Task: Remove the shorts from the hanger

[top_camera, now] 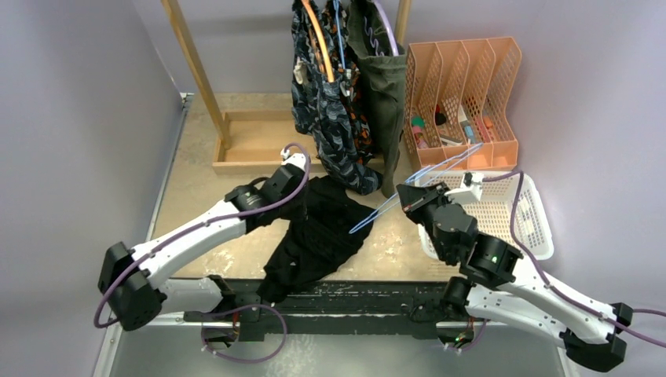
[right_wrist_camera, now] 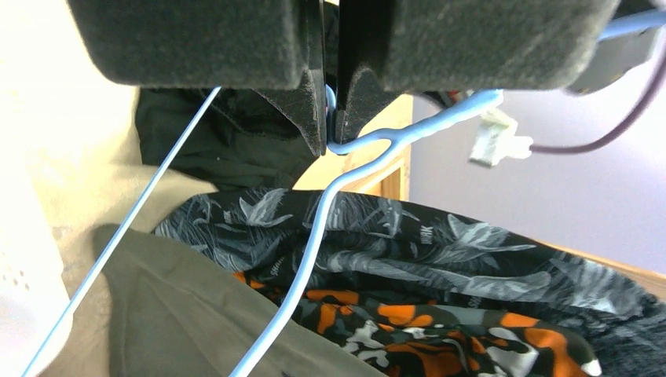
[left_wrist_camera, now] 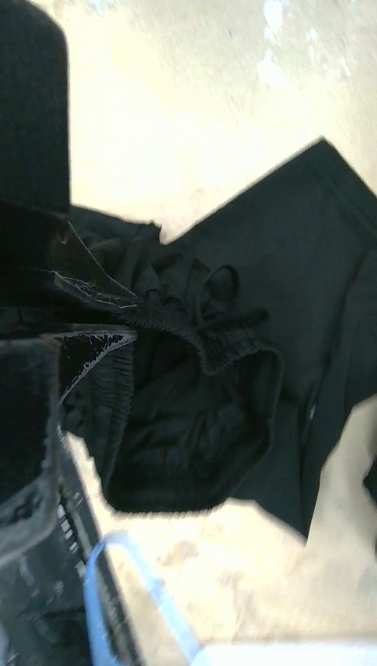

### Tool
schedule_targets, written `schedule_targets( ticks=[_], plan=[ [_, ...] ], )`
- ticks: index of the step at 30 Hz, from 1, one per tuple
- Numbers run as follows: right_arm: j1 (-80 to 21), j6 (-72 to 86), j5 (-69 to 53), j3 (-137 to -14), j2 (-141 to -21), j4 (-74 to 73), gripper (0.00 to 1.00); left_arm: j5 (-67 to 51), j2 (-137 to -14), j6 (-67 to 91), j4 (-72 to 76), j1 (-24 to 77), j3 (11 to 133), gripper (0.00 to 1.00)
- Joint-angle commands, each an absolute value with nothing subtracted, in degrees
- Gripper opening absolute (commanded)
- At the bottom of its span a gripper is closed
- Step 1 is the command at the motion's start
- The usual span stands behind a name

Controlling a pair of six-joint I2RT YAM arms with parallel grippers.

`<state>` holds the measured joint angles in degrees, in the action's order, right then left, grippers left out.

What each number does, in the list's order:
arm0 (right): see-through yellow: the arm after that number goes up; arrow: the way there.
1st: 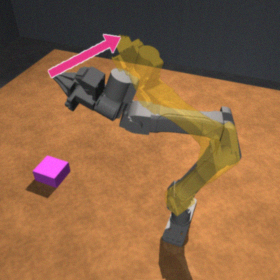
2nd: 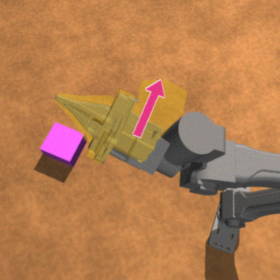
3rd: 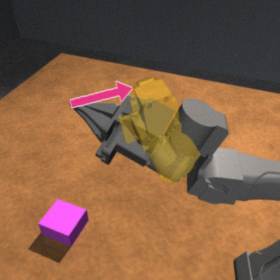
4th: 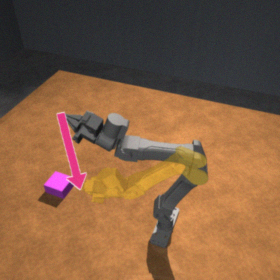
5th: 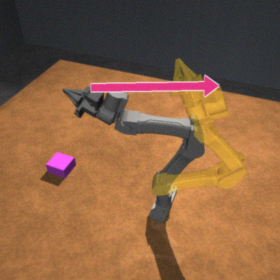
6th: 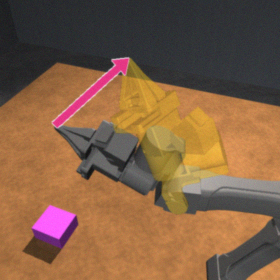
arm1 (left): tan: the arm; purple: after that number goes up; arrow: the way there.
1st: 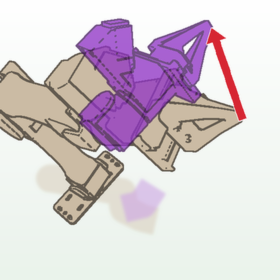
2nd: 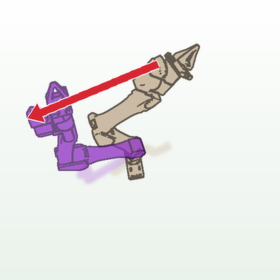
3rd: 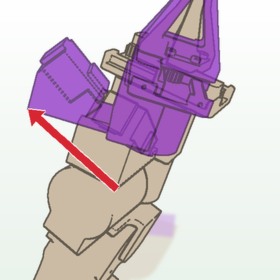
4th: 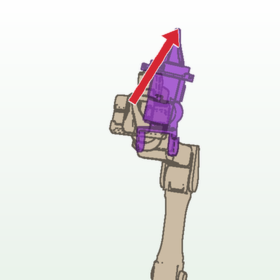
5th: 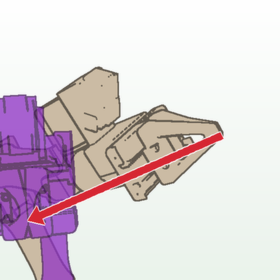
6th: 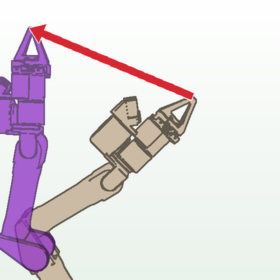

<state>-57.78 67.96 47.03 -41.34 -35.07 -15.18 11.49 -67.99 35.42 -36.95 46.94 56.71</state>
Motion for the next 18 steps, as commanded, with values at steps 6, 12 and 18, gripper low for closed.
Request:
schedule_targets(
  ticks=[6,12,18],
  plan=[
    [-57.83,57.35,48.38,-53.34,-32.39,-20.39,0.00,9.49,-76.67,36.56,-29.44,40.23,61.23,0.55],
    [-57.77,59.29,39.47,-52.95,-36.80,-17.72,0.00,7.62,-69.35,35.90,-31.25,40.42,64.95,0.72],
    [-57.76,62.06,35.14,-52.52,-42.54,-15.12,0.00,-11.12,-53.88,37.08,-23.79,40.50,54.39,0.80]
  ],
)
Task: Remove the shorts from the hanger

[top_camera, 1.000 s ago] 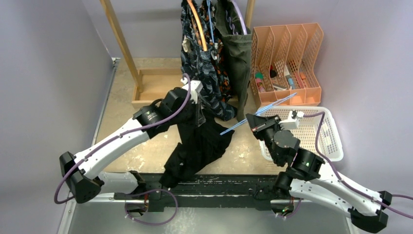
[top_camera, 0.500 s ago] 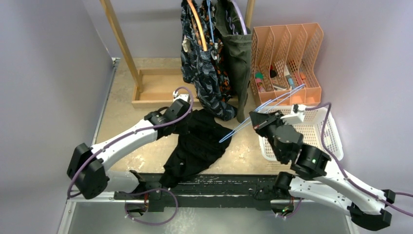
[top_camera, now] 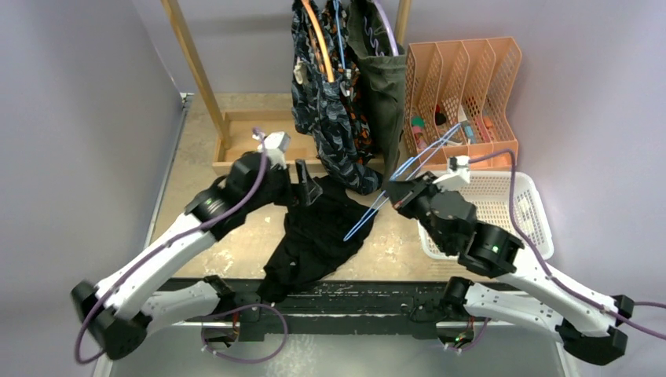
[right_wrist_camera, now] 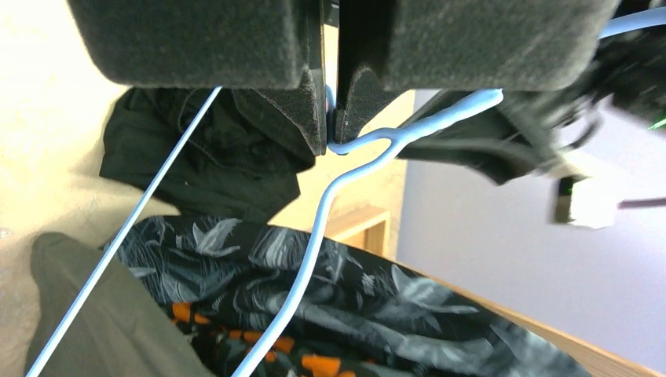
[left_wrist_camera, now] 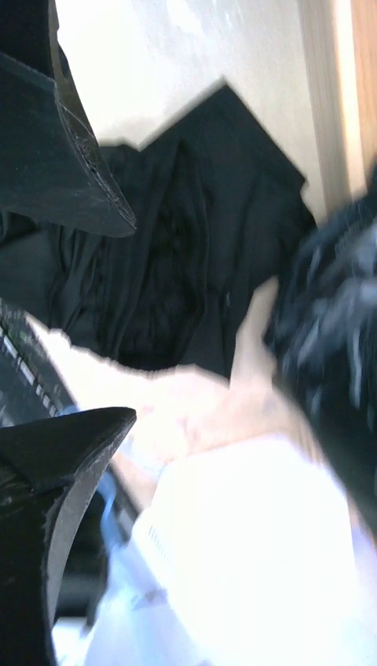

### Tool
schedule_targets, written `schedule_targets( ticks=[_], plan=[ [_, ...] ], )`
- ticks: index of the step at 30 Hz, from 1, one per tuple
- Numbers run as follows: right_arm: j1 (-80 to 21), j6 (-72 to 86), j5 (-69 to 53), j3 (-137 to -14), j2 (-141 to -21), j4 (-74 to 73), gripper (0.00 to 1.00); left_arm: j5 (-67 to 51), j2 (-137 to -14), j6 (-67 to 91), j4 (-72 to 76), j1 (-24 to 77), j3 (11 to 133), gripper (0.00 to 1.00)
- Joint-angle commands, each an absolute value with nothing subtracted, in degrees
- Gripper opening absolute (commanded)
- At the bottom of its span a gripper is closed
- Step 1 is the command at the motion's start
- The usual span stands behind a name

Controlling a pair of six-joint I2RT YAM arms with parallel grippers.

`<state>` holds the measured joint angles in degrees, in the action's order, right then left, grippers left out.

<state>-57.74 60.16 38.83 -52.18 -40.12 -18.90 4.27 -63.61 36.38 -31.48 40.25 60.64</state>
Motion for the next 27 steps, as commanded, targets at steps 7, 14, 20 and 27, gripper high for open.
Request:
schedule_targets(
  ticks=[7,14,20,27],
  plan=[
    [-57.70,67.65,29.74,-51.46,-48.17,-10.29,0.00,-21.85,-49.28,38.68,-24.64,40.76,49.43,0.81],
    [-54.37,72.58,22.97,-51.92,-54.12,-4.54,0.00,-19.02,-51.12,35.47,-28.27,42.51,49.25,0.82],
    [-46.96,76.86,12.30,-46.03,-52.02,2.92,0.00,-18.25,-52.96,36.33,-27.29,45.57,46.09,0.83],
    [-46.54,76.92,11.10,-45.27,-51.05,2.41,0.00,-15.81,-57.06,35.75,-25.85,46.54,44.79,0.78]
  ],
)
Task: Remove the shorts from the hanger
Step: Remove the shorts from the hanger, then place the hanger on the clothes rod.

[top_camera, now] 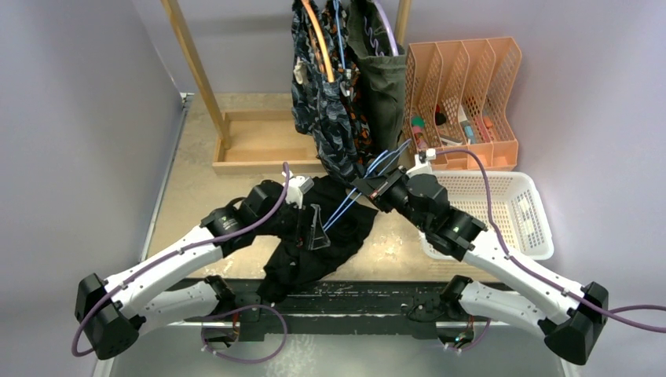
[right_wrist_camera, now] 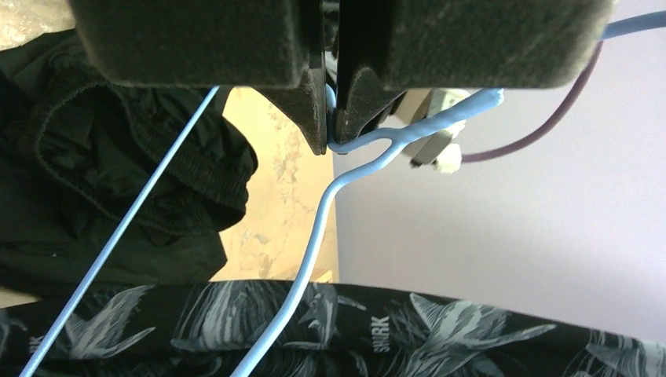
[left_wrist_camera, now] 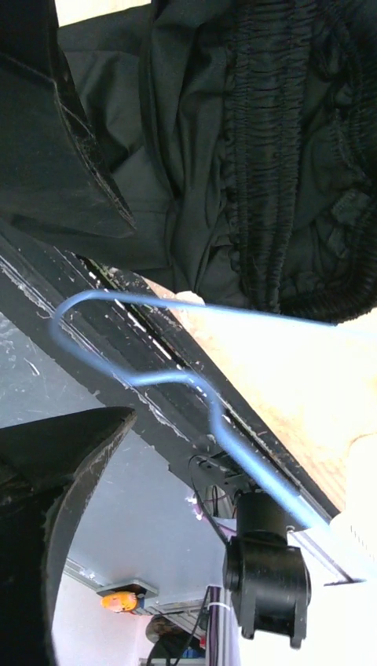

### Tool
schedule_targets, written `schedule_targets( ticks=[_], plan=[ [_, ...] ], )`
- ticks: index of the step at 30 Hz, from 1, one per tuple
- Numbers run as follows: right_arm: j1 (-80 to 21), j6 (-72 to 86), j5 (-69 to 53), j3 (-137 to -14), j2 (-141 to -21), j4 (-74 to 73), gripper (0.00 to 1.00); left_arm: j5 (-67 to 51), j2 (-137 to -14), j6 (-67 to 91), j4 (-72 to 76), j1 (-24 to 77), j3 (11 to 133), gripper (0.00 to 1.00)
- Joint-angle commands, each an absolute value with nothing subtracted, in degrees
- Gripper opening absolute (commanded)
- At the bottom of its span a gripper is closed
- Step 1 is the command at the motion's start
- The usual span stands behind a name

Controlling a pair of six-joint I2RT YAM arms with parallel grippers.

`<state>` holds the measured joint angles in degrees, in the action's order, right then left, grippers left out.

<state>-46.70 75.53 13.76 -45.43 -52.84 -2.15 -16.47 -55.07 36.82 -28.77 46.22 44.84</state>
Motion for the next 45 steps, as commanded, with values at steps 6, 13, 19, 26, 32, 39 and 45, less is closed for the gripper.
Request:
schedule_targets(
  ticks=[6,13,19,26,32,39,45],
  plan=[
    [-46.40,77.15,10.59,-45.00,-50.45,1.70,0.00,-16.74,-59.88,34.90,-22.84,47.06,46.04,0.67],
    [-46.36,76.97,10.06,-44.78,-50.62,1.77,0.00,-18.47,-63.14,33.41,-23.53,48.18,48.52,0.39],
    [-46.41,75.62,11.30,-45.69,-50.79,0.43,0.00,-16.89,-60.54,32.89,-27.10,48.34,49.35,0.06],
    [-46.36,73.87,11.61,-45.46,-50.15,0.59,0.08,-14.03,-58.80,32.17,-33.41,48.31,52.23,0.00],
    [-46.41,72.01,12.49,-45.03,-47.55,1.38,0.30,-7.62,-59.12,32.98,-42.39,48.27,55.74,0.00],
    [-46.41,70.71,16.44,-44.88,-43.84,-0.44,0.36,-11.32,-54.41,34.41,-48.49,48.31,57.44,0.00],
    [-46.41,71.63,20.70,-43.95,-40.77,-3.46,0.37,-13.69,-49.73,37.22,-54.12,48.34,59.83,0.00]
  ],
)
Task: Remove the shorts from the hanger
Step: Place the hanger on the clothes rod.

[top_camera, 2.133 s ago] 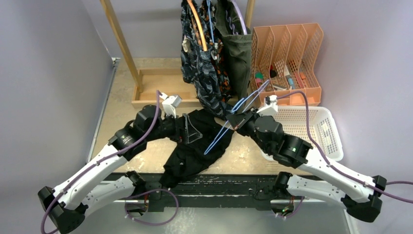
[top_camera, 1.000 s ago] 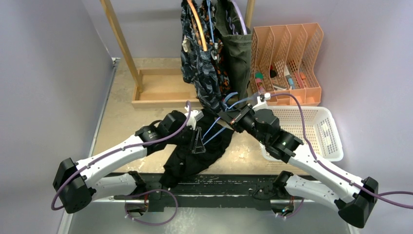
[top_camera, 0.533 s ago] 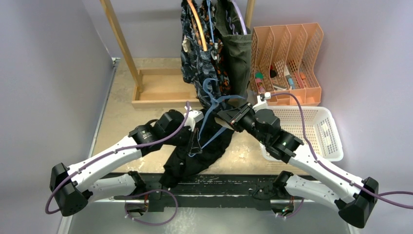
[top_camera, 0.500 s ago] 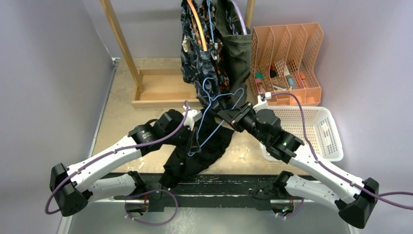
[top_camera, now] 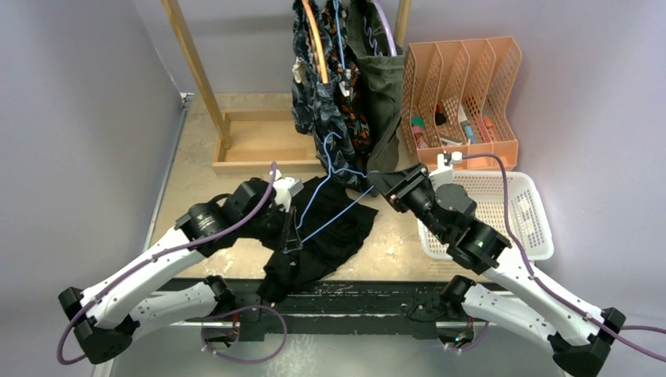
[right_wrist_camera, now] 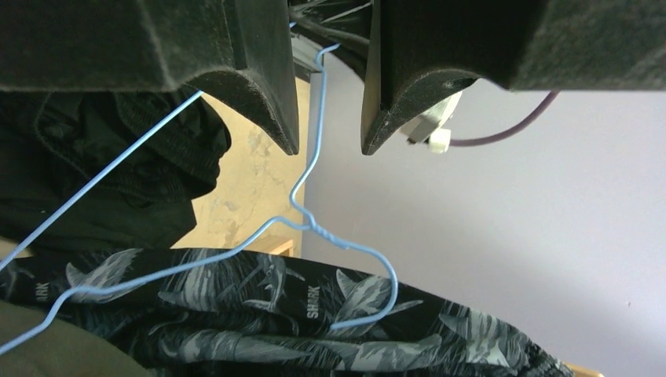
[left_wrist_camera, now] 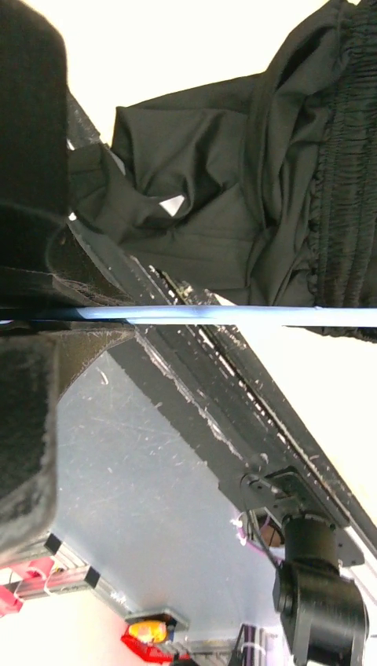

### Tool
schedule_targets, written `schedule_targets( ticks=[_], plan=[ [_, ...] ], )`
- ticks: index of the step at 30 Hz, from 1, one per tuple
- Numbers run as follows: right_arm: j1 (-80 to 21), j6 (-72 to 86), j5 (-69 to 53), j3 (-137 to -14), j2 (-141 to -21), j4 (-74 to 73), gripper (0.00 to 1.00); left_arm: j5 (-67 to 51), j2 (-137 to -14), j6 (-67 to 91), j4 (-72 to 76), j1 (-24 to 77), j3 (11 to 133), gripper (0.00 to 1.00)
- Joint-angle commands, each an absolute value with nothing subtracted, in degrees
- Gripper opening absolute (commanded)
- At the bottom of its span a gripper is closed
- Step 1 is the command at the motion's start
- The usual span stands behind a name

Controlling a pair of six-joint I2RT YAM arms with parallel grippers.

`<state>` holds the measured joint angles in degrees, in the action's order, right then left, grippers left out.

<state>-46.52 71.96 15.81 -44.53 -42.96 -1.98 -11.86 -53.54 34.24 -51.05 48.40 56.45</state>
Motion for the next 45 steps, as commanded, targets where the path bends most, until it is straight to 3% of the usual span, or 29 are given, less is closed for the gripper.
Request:
schedule_targets(
  ticks=[1,9,32,45],
  plan=[
    [-46.41,72.04,21.46,-43.72,-40.25,-3.90,0.38,-12.51,-48.98,38.05,-55.23,48.32,60.04,0.00],
    [-46.41,73.40,25.19,-42.20,-37.82,-5.35,0.39,-9.04,-43.81,44.66,-59.55,48.30,58.46,0.00],
    [-46.41,73.92,24.37,-41.12,-37.71,-4.90,0.41,-1.07,-36.21,50.28,-73.93,48.25,71.90,0.00],
    [-46.41,73.58,24.65,-41.30,-38.07,-4.89,0.41,16.46,-50.13,46.71,-82.76,48.21,88.67,0.00]
  ],
)
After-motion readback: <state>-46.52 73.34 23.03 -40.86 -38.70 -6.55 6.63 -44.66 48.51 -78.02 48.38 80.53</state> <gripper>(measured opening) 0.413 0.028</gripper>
